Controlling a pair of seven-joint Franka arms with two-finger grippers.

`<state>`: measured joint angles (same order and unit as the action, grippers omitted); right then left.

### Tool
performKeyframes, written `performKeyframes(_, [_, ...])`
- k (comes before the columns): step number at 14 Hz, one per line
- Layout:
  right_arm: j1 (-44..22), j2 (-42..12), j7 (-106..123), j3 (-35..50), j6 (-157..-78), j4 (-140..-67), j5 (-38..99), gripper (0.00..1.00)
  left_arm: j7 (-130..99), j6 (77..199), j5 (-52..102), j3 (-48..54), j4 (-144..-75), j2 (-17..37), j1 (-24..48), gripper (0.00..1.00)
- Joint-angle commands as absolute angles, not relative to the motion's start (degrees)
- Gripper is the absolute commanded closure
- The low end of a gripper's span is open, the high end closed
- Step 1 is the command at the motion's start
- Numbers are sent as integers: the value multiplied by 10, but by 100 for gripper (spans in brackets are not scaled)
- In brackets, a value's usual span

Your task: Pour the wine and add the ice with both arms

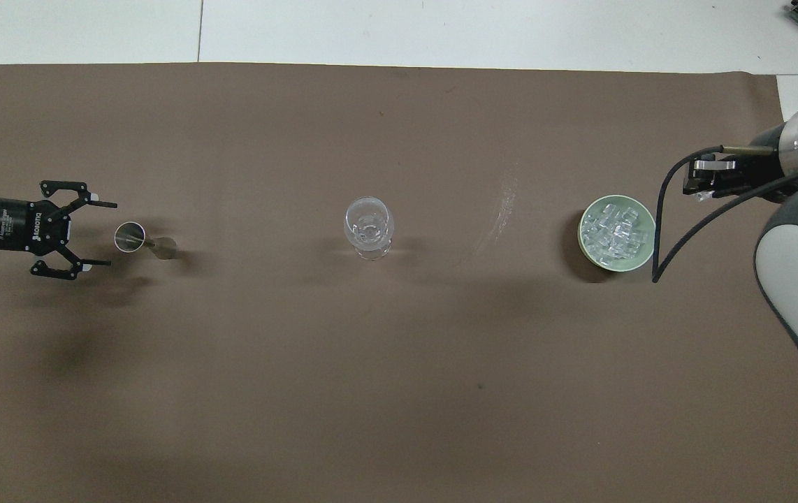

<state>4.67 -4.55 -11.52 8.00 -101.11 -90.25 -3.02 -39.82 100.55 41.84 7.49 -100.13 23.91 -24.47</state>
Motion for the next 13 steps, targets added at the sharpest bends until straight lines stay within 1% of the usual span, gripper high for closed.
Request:
performKeyframes(1, [47, -50, -120, 83, -995, -889, -20, 100, -384, 978, 355, 70, -956, 221, -240, 0])
performKeyframes(4, [45, -51, -136, 95, -995, -889, -19, 100, -334, 974, 309, 71, -934, 182, -235, 0])
performKeyframes(8, [45, -53, -199, 138, -995, -889, -21, 100, -229, 980, 228, 71, -935, 134, -201, 0])
performKeyframes(11, [44, -54, -229, 152, -996, -888, 3, 100, -179, 981, 171, 71, -935, 103, -172, 0])
performKeyframes(13, [27, -54, -252, 163, -996, -881, 7, 100, -138, 980, 136, 72, -936, 87, -154, 0])
